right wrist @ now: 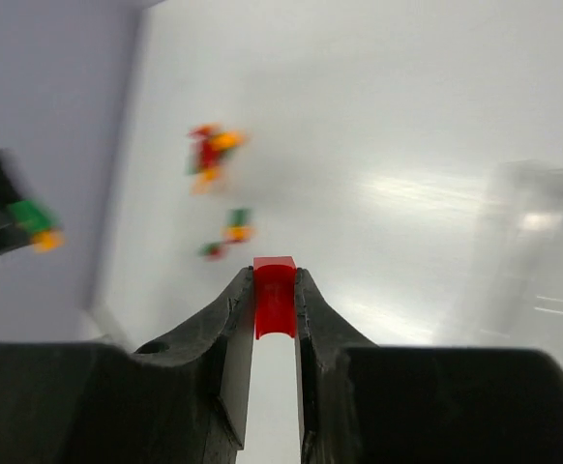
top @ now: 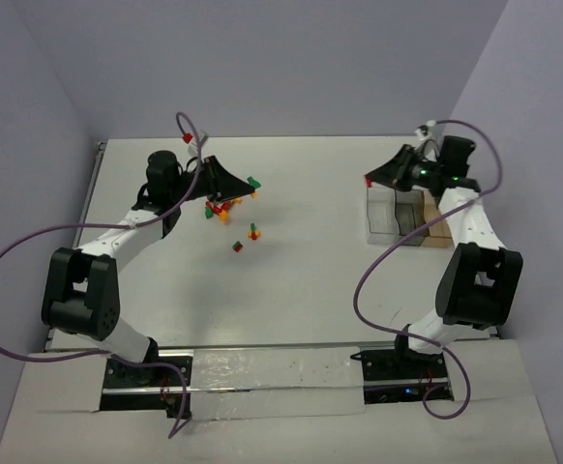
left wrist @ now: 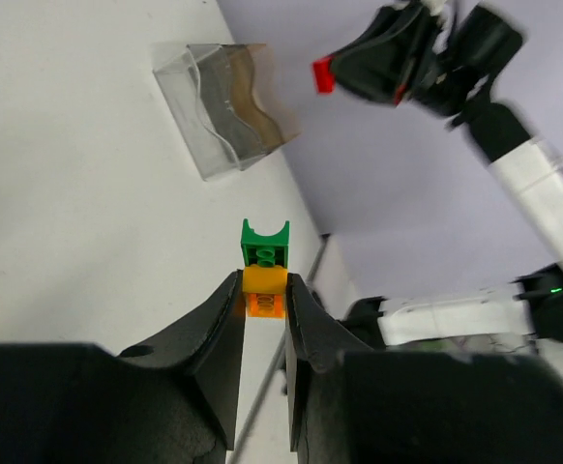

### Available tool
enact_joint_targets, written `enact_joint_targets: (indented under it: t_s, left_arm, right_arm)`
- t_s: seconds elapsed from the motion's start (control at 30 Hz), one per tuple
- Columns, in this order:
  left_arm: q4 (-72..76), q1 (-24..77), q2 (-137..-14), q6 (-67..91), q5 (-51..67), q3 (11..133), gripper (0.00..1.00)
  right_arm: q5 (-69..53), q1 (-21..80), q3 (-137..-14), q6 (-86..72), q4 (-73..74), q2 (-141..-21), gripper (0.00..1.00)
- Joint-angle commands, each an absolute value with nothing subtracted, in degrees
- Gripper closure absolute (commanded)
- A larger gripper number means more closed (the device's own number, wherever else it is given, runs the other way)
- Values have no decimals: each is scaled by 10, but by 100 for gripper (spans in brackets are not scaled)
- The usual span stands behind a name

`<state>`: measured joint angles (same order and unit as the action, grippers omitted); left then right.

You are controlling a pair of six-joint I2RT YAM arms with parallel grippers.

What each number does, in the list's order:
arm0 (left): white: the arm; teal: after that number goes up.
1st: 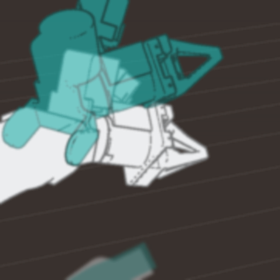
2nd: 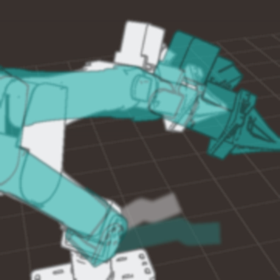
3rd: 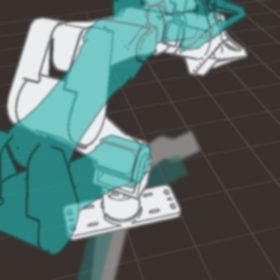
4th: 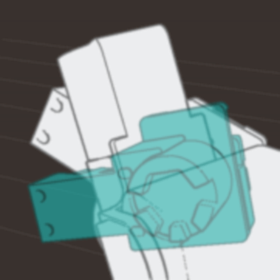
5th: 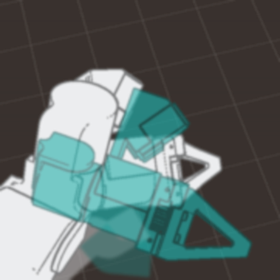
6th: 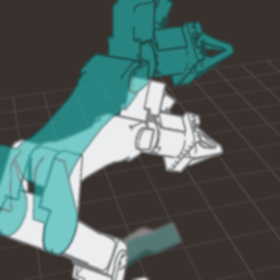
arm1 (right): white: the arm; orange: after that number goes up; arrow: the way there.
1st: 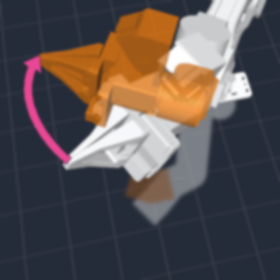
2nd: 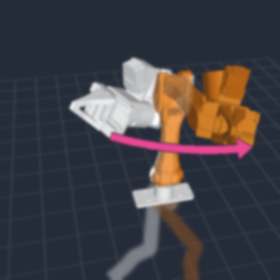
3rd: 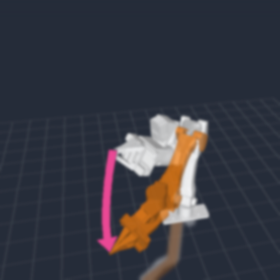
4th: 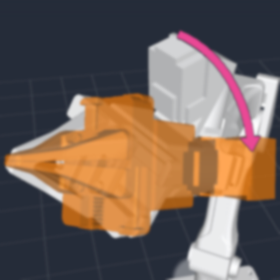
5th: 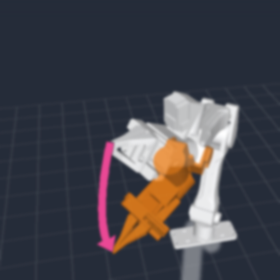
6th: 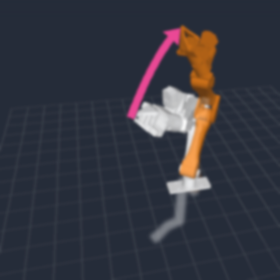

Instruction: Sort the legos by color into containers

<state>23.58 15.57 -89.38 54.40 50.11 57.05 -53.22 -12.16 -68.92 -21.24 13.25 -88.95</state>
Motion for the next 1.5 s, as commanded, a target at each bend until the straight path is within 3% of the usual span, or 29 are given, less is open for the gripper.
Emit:
enact_joint_targets:
  t_s: [0.0,0.2,0.63,0.7,0.83,0.87,0.97,1.1,1.23,1.33,1.47]
  left_arm:
    - [56,204,-891,332,450,657,100]
    - [26,246,-918,276,424,686,100]
    - [11,263,-935,237,399,707,100]
    - [12,263,-939,236,401,707,100]
    - [7,263,-946,232,403,710,100]
    - [6,263,-946,231,404,712,100]
    - [2,263,-950,217,411,717,100]
    - [-27,263,-948,201,418,724,100]
    - [-54,262,-940,146,481,728,100]
    - [-44,263,-920,111,531,708,100]
    - [-74,262,-915,70,587,712,100]
  right_arm:
    - [-382,-201,-792,109,438,-871,100]
    - [-253,-305,-868,254,510,-946,100]
    - [-195,-289,-940,265,473,-1091,99]
    - [-187,-284,-942,259,463,-1100,91]
    - [-184,-276,-949,247,457,-1115,61]
    - [-184,-275,-951,246,459,-1117,59]
    - [-183,-264,-952,241,462,-1114,41]
    - [-180,-258,-963,233,470,-1104,36]
    - [-255,-247,-995,215,502,-1066,37]
    - [-389,-211,-1006,200,542,-1021,39]
    - [-588,-121,-925,168,526,-966,40]
